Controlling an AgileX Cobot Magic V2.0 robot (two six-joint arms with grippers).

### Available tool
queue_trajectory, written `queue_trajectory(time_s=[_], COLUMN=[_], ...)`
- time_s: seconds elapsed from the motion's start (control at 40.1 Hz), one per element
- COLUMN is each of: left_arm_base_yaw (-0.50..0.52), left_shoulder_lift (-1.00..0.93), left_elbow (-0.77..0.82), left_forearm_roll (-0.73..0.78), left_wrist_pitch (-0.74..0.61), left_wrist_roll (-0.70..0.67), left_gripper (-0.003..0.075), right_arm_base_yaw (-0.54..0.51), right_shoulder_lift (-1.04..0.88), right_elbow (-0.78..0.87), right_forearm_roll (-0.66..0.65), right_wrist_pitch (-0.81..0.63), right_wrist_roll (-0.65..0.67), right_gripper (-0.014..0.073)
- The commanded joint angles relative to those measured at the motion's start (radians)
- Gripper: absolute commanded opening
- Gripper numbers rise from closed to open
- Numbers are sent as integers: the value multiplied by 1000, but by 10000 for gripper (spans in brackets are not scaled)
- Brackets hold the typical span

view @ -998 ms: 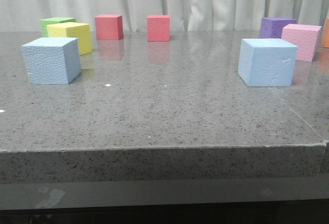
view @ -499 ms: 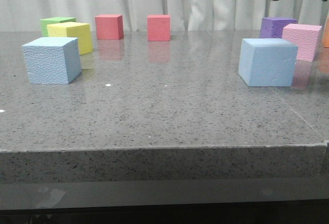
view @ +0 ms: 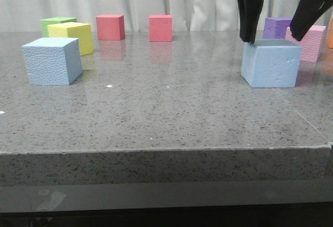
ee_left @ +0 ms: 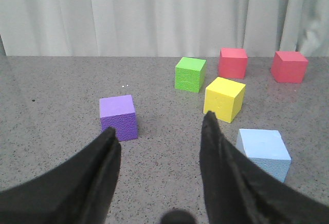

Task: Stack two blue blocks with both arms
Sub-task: 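Lower the right gripper over the light blue cube nearer it, then grasp the light blue cube and carry it toward the table center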

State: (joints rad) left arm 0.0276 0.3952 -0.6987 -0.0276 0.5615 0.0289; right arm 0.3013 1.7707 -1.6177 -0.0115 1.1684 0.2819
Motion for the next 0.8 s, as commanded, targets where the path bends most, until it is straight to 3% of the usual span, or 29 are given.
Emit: queue_trajectory(time_s=[0.0,0.274,0.524,0.773], left_arm_base_yaw=[3,3,3,3], left_shoulder_lift=[14,14,14,14], left_elbow=[-31,-31,-31,-31], left_forearm_roll=[-4,-4,-4,-4], left_wrist_pitch=[-79,-79,-79,-79], left_wrist_roll=[2,2,2,2], left_gripper=[347,347,347,346], right_arm_base_yaw=[0,0,0,46], right_shoulder_lift=[-20,15,17,9], right_elbow=[-34,-33,-41,-133], right_forearm_roll=[-17,-12,4,38], right_wrist_pitch=[-29,4,18,73], right_wrist_roll=[-2,-2,-2,-2], right_gripper=[601,596,402,393])
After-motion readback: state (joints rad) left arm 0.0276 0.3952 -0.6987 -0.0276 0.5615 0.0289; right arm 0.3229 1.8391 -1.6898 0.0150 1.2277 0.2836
